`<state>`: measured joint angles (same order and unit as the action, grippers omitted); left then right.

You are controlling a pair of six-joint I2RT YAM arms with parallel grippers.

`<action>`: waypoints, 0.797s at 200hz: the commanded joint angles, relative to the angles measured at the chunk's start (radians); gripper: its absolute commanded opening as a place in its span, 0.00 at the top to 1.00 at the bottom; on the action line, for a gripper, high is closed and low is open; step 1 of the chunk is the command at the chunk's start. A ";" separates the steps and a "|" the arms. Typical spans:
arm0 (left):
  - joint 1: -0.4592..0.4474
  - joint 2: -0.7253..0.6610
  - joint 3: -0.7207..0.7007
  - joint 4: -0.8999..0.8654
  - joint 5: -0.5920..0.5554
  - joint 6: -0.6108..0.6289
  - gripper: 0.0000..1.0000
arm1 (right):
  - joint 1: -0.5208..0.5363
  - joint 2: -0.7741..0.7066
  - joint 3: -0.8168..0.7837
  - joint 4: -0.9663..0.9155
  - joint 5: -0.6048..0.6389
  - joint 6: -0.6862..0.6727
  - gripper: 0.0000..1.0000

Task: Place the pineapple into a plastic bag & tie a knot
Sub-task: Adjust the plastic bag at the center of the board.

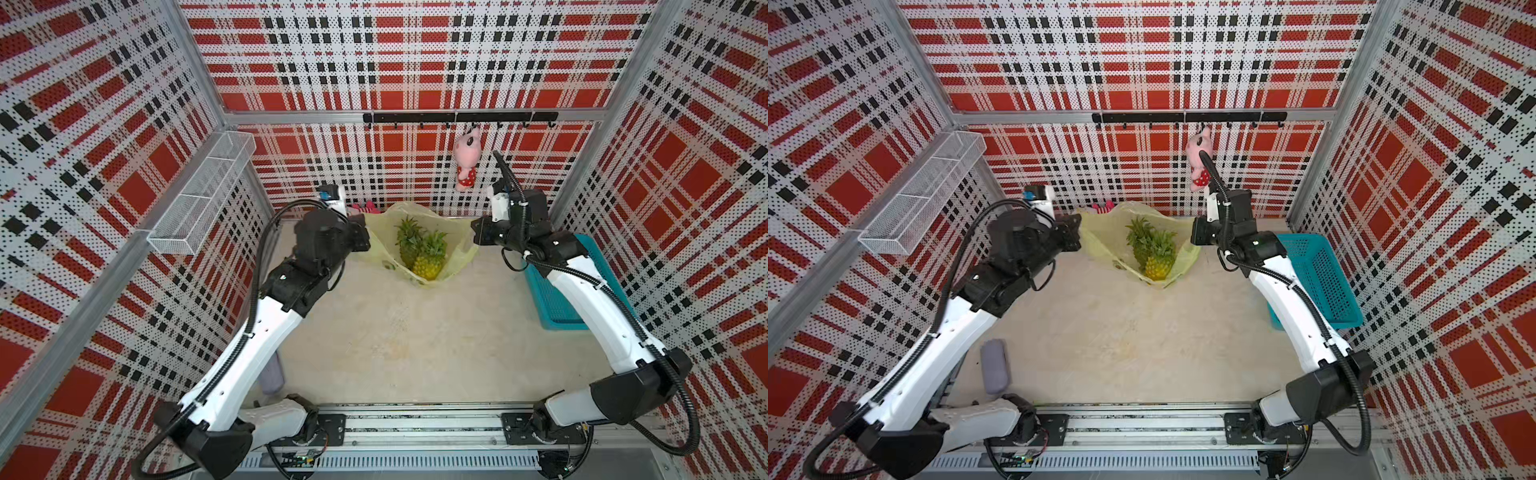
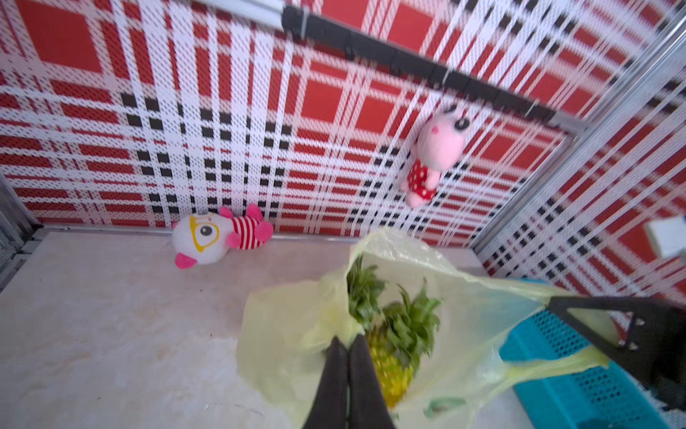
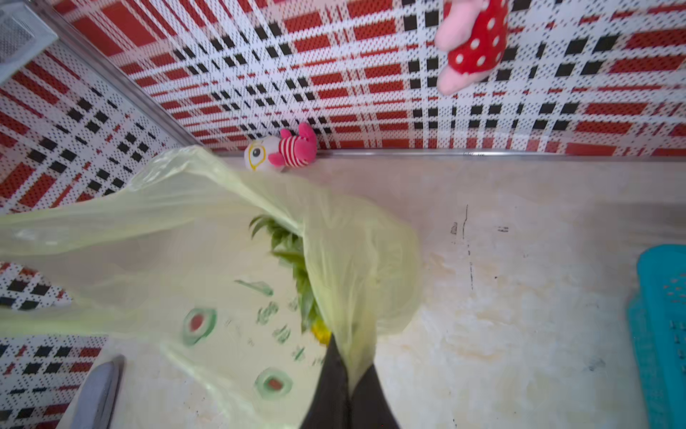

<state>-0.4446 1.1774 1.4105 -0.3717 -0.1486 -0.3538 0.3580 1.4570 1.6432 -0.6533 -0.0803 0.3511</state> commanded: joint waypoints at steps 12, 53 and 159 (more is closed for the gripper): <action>0.062 0.027 0.066 0.153 0.084 -0.036 1.00 | -0.005 -0.003 0.150 -0.010 0.055 -0.041 1.00; 0.103 0.102 0.092 0.208 0.143 -0.064 1.00 | -0.020 0.120 0.273 -0.030 0.035 -0.043 1.00; 0.132 0.063 0.044 0.160 0.191 -0.065 1.00 | -0.018 0.088 0.261 -0.042 -0.056 -0.050 1.00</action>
<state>-0.3241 1.2865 1.4570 -0.2619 0.0456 -0.4225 0.3477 1.6043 1.8877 -0.7906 -0.1162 0.3077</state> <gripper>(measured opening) 0.047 0.046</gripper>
